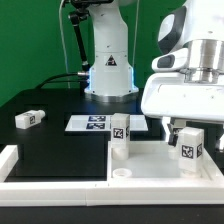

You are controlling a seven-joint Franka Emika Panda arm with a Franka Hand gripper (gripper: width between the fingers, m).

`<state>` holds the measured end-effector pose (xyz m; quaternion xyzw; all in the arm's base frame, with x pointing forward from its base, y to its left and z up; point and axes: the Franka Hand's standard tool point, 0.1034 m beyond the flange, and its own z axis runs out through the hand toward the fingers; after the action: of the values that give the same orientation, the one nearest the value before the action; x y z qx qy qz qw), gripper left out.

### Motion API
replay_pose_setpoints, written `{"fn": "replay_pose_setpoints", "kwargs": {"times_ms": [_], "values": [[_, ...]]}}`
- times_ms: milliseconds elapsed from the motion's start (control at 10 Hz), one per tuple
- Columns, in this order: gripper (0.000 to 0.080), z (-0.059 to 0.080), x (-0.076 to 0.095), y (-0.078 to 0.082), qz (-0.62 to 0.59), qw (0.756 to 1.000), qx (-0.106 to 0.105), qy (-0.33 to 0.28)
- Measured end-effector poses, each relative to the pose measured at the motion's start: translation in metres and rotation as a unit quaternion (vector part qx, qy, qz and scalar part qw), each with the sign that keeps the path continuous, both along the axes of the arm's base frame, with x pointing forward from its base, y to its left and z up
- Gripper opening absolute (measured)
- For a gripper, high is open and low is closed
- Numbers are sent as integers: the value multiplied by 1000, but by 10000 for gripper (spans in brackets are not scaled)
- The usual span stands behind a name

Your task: Assemble square table

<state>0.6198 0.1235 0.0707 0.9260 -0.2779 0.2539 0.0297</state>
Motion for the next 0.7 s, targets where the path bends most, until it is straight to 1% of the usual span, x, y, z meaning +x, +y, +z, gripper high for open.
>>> {"fn": "replay_pose_setpoints", "kwargs": {"times_ms": [200,300,400,500,600,700], "values": [[648,3,1,-1,5,1000,-1,0],[648,15,6,-4,11,1000,7,-4],[648,26,11,-8,15,1000,20,-7],[648,34,17,-9,19,999,30,-10],[648,38,22,-13,29,999,30,-9],[648,46,28,-26,38,998,40,17]]}}
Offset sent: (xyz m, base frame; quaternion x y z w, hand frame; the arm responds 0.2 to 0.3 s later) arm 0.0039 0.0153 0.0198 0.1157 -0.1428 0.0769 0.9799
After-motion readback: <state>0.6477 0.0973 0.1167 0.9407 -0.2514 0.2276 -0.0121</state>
